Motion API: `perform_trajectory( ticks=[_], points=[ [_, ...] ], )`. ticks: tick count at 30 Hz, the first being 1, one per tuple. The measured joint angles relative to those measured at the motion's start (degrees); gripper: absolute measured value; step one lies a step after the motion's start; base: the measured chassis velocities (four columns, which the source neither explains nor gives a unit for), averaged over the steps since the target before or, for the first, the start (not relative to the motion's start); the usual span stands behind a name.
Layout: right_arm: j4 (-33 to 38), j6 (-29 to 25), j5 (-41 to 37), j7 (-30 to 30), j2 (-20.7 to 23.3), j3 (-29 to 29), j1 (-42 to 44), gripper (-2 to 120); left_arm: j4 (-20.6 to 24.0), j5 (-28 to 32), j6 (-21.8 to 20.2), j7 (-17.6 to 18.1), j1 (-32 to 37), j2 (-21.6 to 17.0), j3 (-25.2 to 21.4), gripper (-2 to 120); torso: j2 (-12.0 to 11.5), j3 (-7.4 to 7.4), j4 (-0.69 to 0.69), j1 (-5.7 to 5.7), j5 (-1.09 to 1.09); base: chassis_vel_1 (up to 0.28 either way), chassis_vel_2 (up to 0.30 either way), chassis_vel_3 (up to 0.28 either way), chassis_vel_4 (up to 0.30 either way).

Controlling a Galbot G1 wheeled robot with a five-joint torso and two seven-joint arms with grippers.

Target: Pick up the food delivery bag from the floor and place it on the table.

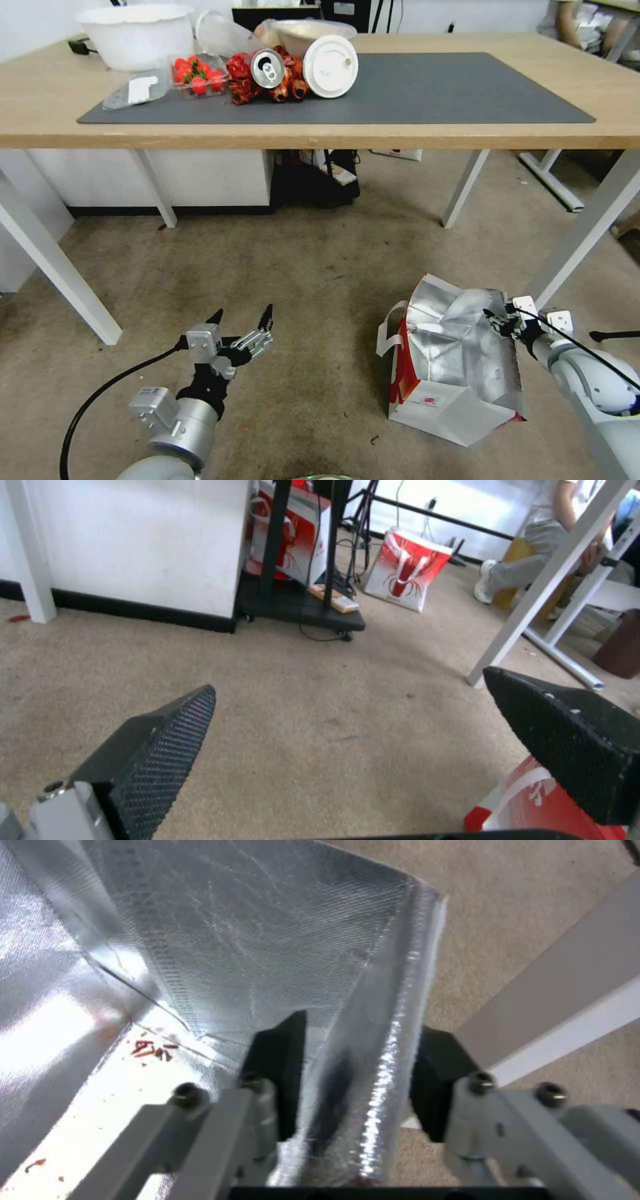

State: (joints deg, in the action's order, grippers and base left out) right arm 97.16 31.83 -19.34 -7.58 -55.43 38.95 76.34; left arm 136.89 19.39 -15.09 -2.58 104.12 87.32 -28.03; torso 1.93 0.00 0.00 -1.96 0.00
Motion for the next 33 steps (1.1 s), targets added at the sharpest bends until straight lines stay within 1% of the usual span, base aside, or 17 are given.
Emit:
perform_trajectory(
  ticks=[1,2,4,5,9,14,15,17,18,20,21,24,25,28,29,31,33],
  points=[
    [0.0,0.0,0.0,0.0,0.0,0.0,0.0,33,0.0,0.0,0.0,0.0,0.0,0.0,0.0,100,0.0,0.00,0.00,0.00,0.00,0.000,0.000,0.000,0.000],
    [0.0,0.1,0.0,-0.1,0.0,0.1,0.2,27,0.0,0.0,0.0,0.0,0.0,0.0,0.0,100,0.0,0.00,0.00,0.00,0.00,0.000,0.000,0.000,0.000],
    [0.0,0.2,0.1,-0.3,0.0,0.3,0.4,20,-0.1,0.0,0.0,-0.1,-0.1,-0.3,-0.1,100,0.0,0.00,0.00,0.00,0.00,0.000,0.000,0.000,0.000],
    [0.0,0.2,0.1,-0.3,0.0,0.3,0.4,20,-0.1,0.0,0.0,-0.1,-0.1,-0.3,-0.1,100,0.0,0.00,0.00,0.00,0.00,0.000,0.000,0.000,0.000],
    [0.2,0.1,0.6,-0.7,-0.2,0.4,1.0,0,-0.1,0.0,0.0,-0.1,-0.2,-0.7,-0.5,100,0.0,0.00,0.00,0.00,0.00,0.000,0.000,0.000,0.000],
    [0.9,-1.4,0.8,-2.1,-0.1,0.5,1.7,0,-0.1,0.1,0.0,-0.1,-0.2,-1.0,-0.7,100,0.0,0.00,0.00,0.00,0.00,0.000,0.000,0.000,0.000],
    [1.1,-2.3,1.2,-2.7,0.0,0.6,2.0,0,-0.1,0.3,0.1,-0.1,-0.2,-1.1,-0.8,100,0.0,0.00,0.00,0.00,0.01,0.000,0.000,0.000,0.000],
    [2.4,-7.1,3.3,-6.4,0.9,1.1,3.0,0,-0.1,1.0,0.1,0.0,-0.3,-1.2,-1.0,100,0.0,0.00,0.00,0.00,0.00,0.000,0.000,0.000,0.000],
    [2.4,-7.1,3.3,-6.4,0.9,1.1,3.0,0,-0.1,1.0,0.1,0.0,-0.3,-1.2,-1.0,100,0.0,0.00,0.00,0.00,0.00,0.000,0.000,0.000,0.000],
    [4.1,-11.4,3.7,-9.5,2.2,1.7,3.9,0,-0.1,1.3,0.2,0.1,-0.3,-1.5,-1.3,100,0.0,0.00,-0.01,0.00,0.00,0.000,0.000,0.000,0.000],
    [4.1,-11.4,3.7,-9.5,2.2,1.7,3.9,0,-0.1,1.3,0.2,0.1,-0.3,-1.5,-1.3,100,0.0,0.00,-0.01,0.00,0.00,0.000,0.000,0.000,0.000],
    [7.2,-16.9,3.8,-13.8,4.7,2.9,5.4,0,0.0,1.6,0.6,0.6,-0.4,-1.6,-1.5,100,0.0,0.00,0.00,0.00,-0.01,0.000,0.000,0.000,0.000],
    [7.2,-16.9,3.8,-13.8,4.7,2.9,5.4,0,0.0,1.6,0.6,0.6,-0.4,-1.6,-1.5,100,0.0,0.00,0.00,0.00,-0.01,0.000,0.000,0.000,0.000],
    [8.6,-24.4,1.8,-22.6,7.3,4.4,6.1,0,0.0,2.1,1.1,1.1,-0.5,-1.6,-1.6,100,0.0,-0.01,0.00,0.00,-0.01,0.000,0.000,0.000,0.000],
    [8.6,-24.4,1.8,-22.6,7.3,4.4,6.1,0,0.0,2.1,1.1,1.1,-0.5,-1.6,-1.6,100,0.0,-0.01,0.00,0.00,-0.01,0.000,0.000,0.000,0.000],
    [9.4,-29.2,-0.3,-28.3,8.8,5.0,6.1,0,0.0,2.4,1.5,1.4,-0.4,-1.5,-1.6,100,0.0,0.00,0.00,0.00,-0.01,0.000,0.000,0.000,0.000],
    [9.5,-29.9,-0.9,-29.1,9.0,5.0,6.1,0,0.0,2.5,1.6,1.5,-0.4,-1.5,-1.6,100,0.0,0.00,0.00,0.00,-0.01,0.000,0.000,0.000,0.000]
  ],
)
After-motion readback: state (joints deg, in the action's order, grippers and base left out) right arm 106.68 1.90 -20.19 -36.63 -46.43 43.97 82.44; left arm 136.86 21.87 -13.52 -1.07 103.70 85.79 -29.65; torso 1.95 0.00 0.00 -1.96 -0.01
